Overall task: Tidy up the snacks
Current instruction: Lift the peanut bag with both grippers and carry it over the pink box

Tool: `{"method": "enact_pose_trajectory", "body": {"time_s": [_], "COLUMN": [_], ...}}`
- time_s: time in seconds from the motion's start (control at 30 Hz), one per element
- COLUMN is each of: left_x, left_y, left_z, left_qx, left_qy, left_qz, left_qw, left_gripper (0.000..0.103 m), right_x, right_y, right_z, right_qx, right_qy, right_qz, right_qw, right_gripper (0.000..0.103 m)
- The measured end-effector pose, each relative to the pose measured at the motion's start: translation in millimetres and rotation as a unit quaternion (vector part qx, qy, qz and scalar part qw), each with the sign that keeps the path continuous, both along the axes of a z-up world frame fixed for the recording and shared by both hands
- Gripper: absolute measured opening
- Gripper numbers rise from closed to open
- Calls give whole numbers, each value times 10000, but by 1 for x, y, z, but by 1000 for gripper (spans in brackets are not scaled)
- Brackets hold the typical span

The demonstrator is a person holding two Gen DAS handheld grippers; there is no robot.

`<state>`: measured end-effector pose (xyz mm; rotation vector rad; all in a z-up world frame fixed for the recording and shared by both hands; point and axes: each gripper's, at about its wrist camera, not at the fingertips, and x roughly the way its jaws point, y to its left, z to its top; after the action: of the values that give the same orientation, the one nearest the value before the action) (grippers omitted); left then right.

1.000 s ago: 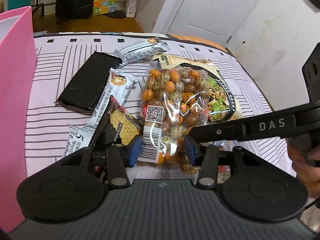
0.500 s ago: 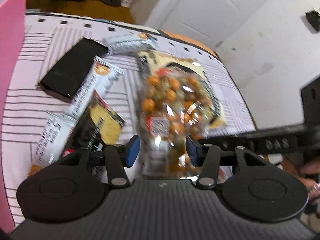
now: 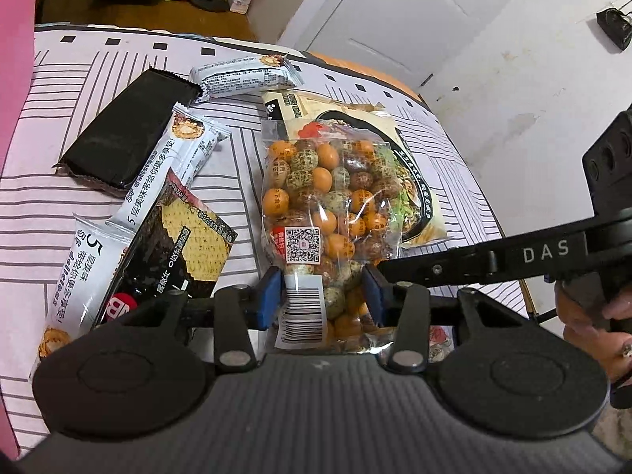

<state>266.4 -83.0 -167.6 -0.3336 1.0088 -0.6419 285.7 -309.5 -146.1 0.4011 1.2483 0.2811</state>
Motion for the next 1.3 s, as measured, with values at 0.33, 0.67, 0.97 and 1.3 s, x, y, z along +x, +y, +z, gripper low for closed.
{"method": "enact_pose_trajectory", "body": {"time_s": [0.33, 0.67, 0.97, 1.3], "left_x": [-2, -11, -19, -33], "left_y": [-2, -9, -14, -10], "left_z": [0, 5, 10, 32], "left_qx": [4, 126, 256, 265], "left_qy": [43, -143, -242, -72], "left_qz": [-200, -263, -254, -317], "left_qw": [9998, 9995, 9991, 9991], "left_gripper": [50, 50, 50, 51], "right_x": [8, 2, -8, -28], "right_y": [7, 49, 47, 46], "right_z": [-10, -11, -4, 15], "right_qx": [26, -671, -680, -386], "right_qy": [3, -374, -527, -418], "right_qz": [-125, 500, 580, 558], "right_qw": [9999, 9958, 9946, 9968], "right_gripper": [45, 79, 69, 67]}}
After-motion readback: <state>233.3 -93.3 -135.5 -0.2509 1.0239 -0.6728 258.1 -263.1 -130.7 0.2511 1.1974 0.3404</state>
